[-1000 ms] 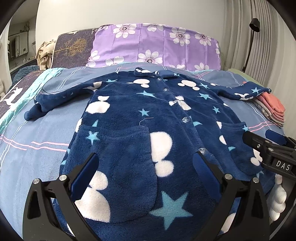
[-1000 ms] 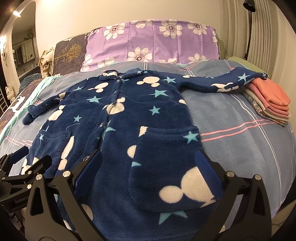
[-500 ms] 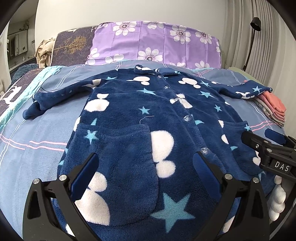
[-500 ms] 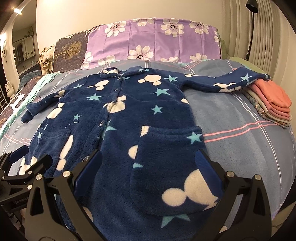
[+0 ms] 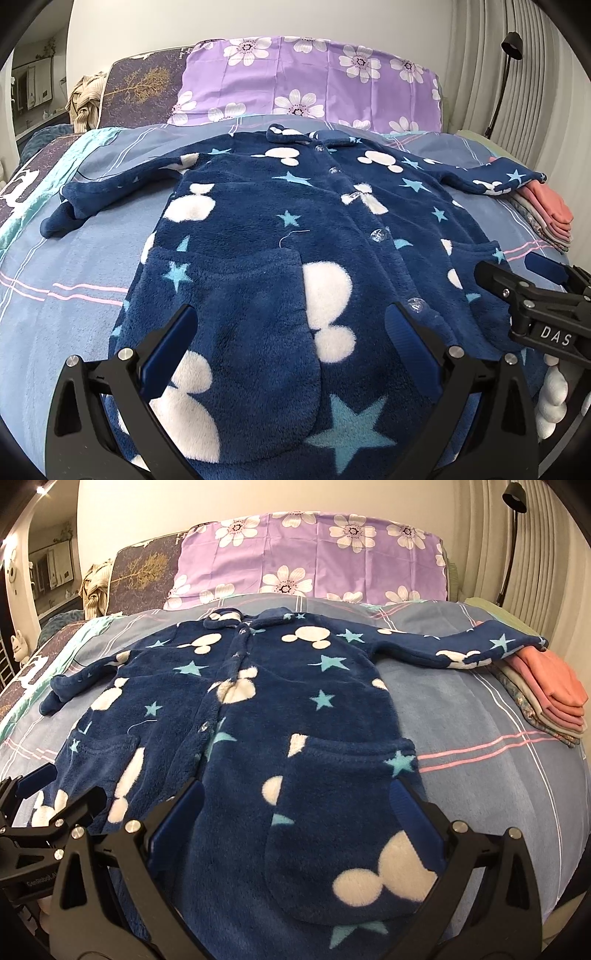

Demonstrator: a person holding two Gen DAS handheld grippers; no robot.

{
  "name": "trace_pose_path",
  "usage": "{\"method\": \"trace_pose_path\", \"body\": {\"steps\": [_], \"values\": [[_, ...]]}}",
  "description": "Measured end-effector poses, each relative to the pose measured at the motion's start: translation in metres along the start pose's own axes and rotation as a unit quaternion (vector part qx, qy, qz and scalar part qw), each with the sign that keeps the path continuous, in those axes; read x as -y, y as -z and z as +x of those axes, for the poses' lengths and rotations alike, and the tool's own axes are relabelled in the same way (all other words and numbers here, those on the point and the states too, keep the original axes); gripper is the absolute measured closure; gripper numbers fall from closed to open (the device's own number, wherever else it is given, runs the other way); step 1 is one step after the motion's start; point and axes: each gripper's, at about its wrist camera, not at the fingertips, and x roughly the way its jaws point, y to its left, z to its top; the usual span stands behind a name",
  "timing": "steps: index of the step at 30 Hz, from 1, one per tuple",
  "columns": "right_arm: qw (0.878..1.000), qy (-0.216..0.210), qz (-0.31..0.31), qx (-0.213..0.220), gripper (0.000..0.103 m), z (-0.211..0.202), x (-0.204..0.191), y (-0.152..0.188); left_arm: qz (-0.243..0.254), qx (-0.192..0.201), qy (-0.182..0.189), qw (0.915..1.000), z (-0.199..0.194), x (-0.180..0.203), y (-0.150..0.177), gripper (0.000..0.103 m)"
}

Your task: Fold small clothes

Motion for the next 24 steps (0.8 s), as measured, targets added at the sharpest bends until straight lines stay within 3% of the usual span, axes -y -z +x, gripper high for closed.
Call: {"method": "trace_pose_path", "body": {"steps": [5, 8, 11, 13, 16, 18, 20, 21, 23, 24], "values": [[1.000, 0.000, -0.003, -0.005, 0.002, 0.006, -0.001, -0.003, -0.004, -0.007, 0.011, 0.9999, 0.004, -0.002, -0.003, 0.001], [1.000, 0.003, -0.007, -0.005, 0.002, 0.008, -0.002, -0.006, -0.024, -0.011, 0.040, 0.9988, 0.002, -0.012, -0.011, 0.001], [1.000, 0.010, -0.012, -0.001, 0.002, 0.009, 0.000, -0.012, -0.082, -0.006, 0.089, 0.9927, -0.005, -0.044, -0.030, 0.002], [1.000, 0.018, -0.018, 0.005, 0.002, 0.010, 0.001, -0.018, -0.107, 0.005, 0.073, 0.9915, -0.007, -0.068, -0.043, 0.011], [0.999, 0.026, -0.023, 0.009, 0.002, 0.012, 0.003, -0.026, -0.156, 0.013, -0.003, 0.9877, 0.001, -0.122, -0.067, 0.019], [0.999, 0.029, -0.027, 0.010, 0.002, 0.015, 0.001, -0.029, -0.201, 0.000, -0.046, 0.9785, 0.017, -0.164, -0.081, 0.020], [0.999, 0.031, -0.033, 0.009, 0.002, 0.018, 0.000, -0.032, -0.275, -0.020, -0.081, 0.9580, 0.038, -0.219, -0.093, 0.020], [0.999, 0.033, -0.037, 0.009, 0.002, 0.019, -0.001, -0.033, -0.322, -0.025, -0.111, 0.9400, 0.048, -0.252, -0.097, 0.020], [0.998, 0.035, -0.049, 0.008, 0.002, 0.024, -0.005, -0.035, -0.377, -0.024, -0.156, 0.9126, 0.058, -0.294, -0.104, 0.019], [0.998, 0.037, -0.054, 0.007, 0.002, 0.026, -0.006, -0.035, -0.391, -0.025, -0.166, 0.9050, 0.063, -0.309, -0.107, 0.015]]}}
